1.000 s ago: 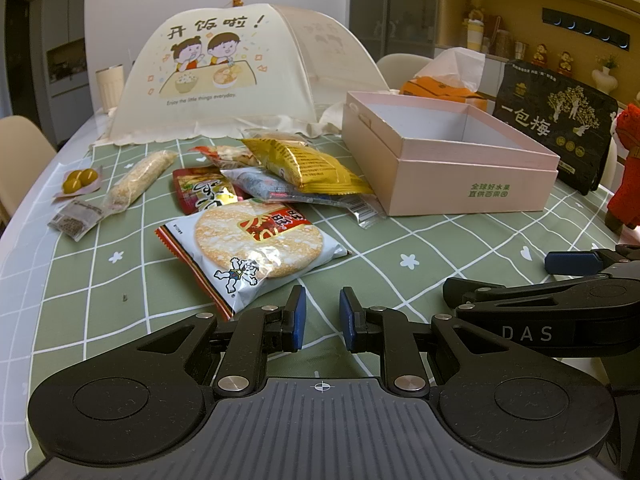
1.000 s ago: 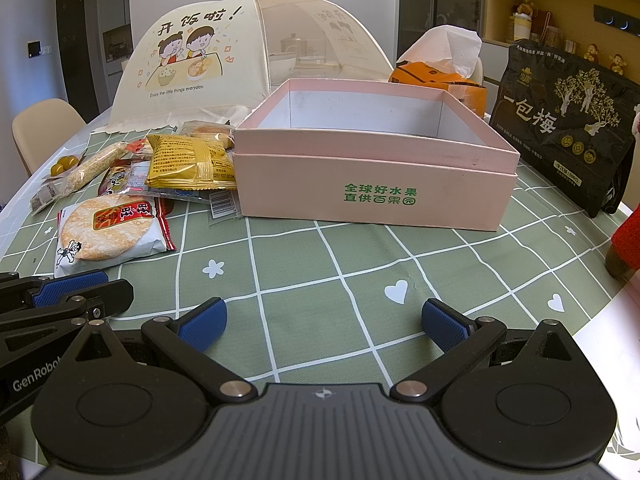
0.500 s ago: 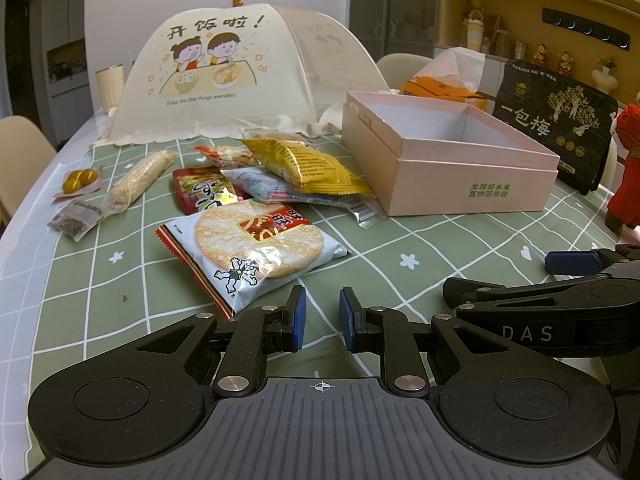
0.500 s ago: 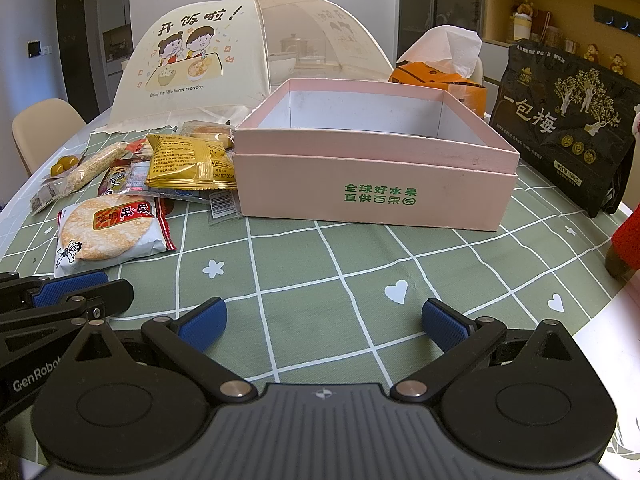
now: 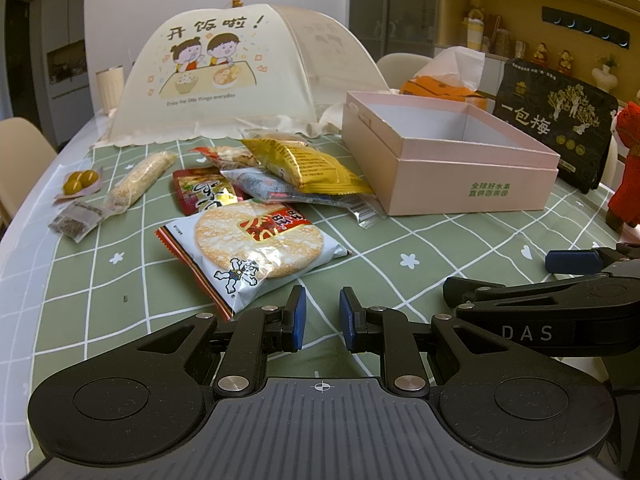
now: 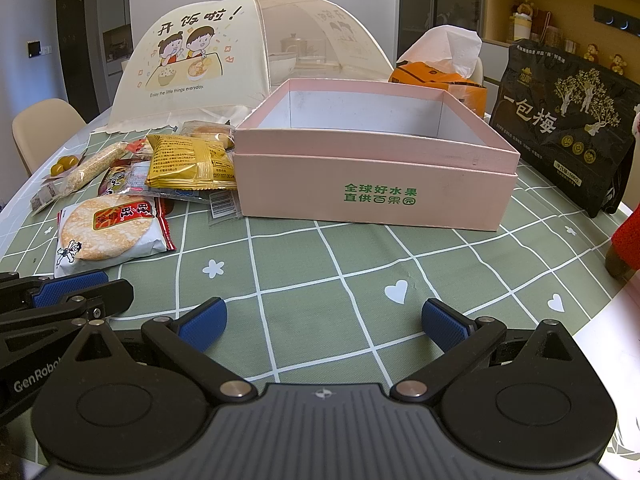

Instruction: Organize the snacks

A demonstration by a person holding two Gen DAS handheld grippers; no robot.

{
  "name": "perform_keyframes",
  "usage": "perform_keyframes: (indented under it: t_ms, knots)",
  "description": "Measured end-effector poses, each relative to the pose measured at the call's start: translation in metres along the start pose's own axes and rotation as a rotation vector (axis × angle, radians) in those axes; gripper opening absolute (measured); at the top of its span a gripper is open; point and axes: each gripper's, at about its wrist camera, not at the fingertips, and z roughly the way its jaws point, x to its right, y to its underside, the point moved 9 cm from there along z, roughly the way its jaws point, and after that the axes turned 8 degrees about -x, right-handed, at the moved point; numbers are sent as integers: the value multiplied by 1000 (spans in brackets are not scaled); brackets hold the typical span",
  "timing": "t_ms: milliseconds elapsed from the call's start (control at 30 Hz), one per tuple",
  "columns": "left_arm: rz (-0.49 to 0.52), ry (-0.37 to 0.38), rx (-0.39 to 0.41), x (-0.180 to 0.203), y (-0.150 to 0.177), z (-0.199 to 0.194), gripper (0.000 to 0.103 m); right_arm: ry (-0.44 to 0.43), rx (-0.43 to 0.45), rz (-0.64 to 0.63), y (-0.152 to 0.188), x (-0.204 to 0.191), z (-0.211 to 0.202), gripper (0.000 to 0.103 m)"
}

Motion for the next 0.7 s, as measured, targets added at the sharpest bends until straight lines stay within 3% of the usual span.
perform_keyframes:
  t_ms: [133,267,333,467,533,600,700]
  knots:
    - [0,0,0,0,0,0,22,-6,-6,2,0,0,0,103]
    - [-9,12,2,-1,0,0,22,-49,-86,-56,1,-3,-1,103]
    - [-13,50,-3,1,-1,-1,22,-69,-133,-82,1,-2,-3,103]
    - [-63,204,-78,-14,-18,-8,22,-96,-235,-118,-2,-2,1,103]
    - [-91,232,-46,-36,-39,-21,22,-85,-247,-115,-1,-2,0,103]
    - [-101,197,53,-71,-68,-34,23,-75,-267,-107,-2,-4,1,103]
    - [-197,45,135,-150,-108,-23,24,-91,-304,-142,-3,-9,0,101]
